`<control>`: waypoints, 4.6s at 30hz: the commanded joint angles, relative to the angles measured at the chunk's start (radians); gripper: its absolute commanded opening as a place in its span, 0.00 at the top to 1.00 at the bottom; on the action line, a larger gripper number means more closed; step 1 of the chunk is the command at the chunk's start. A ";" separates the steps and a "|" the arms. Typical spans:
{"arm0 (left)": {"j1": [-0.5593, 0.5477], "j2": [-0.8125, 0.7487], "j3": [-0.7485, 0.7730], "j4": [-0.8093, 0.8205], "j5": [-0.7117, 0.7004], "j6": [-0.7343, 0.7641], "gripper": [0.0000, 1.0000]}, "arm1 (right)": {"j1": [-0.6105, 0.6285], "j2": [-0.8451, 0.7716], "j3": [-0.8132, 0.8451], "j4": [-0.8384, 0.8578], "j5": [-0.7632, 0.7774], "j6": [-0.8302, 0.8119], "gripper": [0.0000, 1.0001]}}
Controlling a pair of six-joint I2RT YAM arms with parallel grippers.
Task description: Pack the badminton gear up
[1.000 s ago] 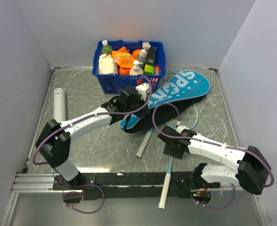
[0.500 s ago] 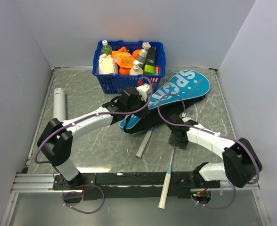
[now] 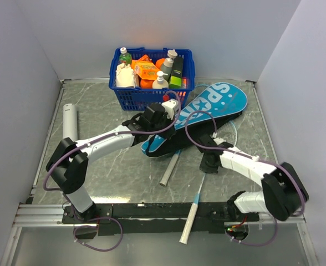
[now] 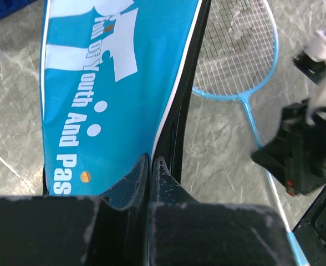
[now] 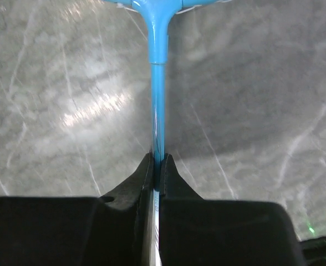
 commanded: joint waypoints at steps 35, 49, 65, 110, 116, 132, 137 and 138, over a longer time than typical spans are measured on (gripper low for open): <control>0.143 0.451 0.610 -0.004 -0.005 0.017 0.99 | 0.468 -0.481 0.237 -0.807 0.116 0.464 1.00; 0.133 0.121 0.144 0.181 0.043 -0.068 0.99 | 0.376 -0.258 0.260 -0.470 0.074 0.246 1.00; 0.055 0.061 0.061 0.163 0.012 -0.079 0.99 | 0.385 -0.257 0.173 -0.332 -0.014 0.218 1.00; -0.264 -0.235 -0.346 0.218 -0.072 -0.196 0.99 | -0.142 0.148 0.169 0.351 -0.202 -0.319 1.00; -0.325 -0.241 -0.399 0.229 -0.101 -0.234 0.99 | -0.246 0.251 0.272 0.372 -0.221 -0.337 1.00; -0.356 -0.138 -0.329 0.233 -0.104 -0.205 0.99 | -0.289 0.135 0.263 0.242 -0.288 -0.412 0.50; -0.356 -0.086 -0.261 0.223 -0.104 -0.176 0.99 | -0.279 -0.092 0.145 0.117 -0.316 -0.386 0.48; -0.356 -0.078 -0.254 0.224 -0.104 -0.173 0.99 | -0.274 -0.120 0.128 0.066 -0.319 -0.364 0.48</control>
